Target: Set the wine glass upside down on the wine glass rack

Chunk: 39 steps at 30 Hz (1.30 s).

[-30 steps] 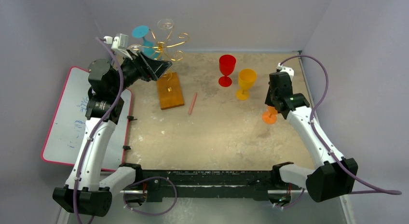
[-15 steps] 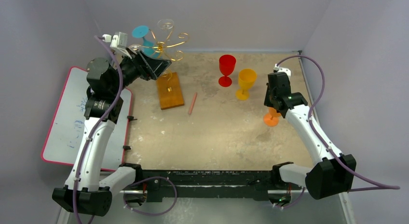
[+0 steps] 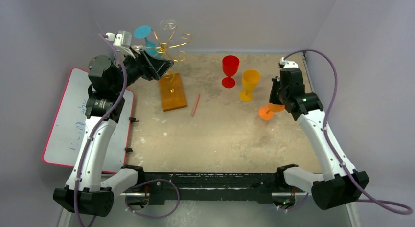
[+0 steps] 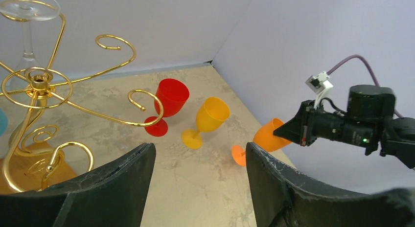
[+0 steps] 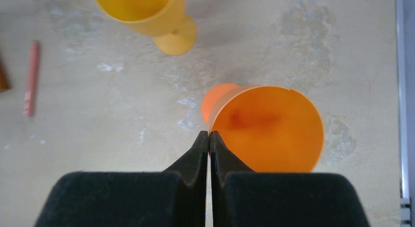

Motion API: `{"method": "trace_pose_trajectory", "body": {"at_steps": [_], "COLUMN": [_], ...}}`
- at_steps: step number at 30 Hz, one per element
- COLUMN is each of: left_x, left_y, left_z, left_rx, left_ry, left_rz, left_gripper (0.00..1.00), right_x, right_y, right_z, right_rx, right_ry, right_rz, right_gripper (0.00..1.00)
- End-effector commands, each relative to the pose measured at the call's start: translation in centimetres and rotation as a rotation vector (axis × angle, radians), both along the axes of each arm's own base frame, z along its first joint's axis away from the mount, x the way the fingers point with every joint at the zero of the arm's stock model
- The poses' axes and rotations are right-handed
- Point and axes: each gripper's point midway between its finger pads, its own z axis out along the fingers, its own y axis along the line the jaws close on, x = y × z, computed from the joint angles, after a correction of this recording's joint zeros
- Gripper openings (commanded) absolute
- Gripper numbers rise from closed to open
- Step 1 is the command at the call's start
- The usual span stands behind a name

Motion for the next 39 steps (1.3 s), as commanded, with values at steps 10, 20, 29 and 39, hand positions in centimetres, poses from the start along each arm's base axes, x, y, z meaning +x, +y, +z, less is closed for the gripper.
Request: {"method": "trace_pose_trajectory", "body": {"at_steps": [10,20,29,39], "left_x": [-2.1,-7.5,-11.2,-12.9], "left_y": [-1.3,-4.5,-4.8,-4.9], "left_z": [2.8,-3.3,-8.0,-9.5], "left_rx": [0.038,0.355,0.578,0.635], "left_ry": [-0.179,-0.399,-0.574,-0.66], "left_rz": [-0.099,-0.358,-0.588,-0.688], "left_gripper": [0.65,0.65,0.71,0.72], "right_x": [-3.1,-7.9,-11.7,-13.4], "right_y": [7.3,14.4,17.5,19.9], "right_z": [12.5,18.4,21.0,22.3], "right_rx": [0.221,0.504,0.738,0.881], "right_ry": [-0.268,-0.415,-0.404,-0.378], "right_rz": [0.482,0.942,1.254,1.389], "right_gripper": [0.0,0.0,0.0,0.0]}}
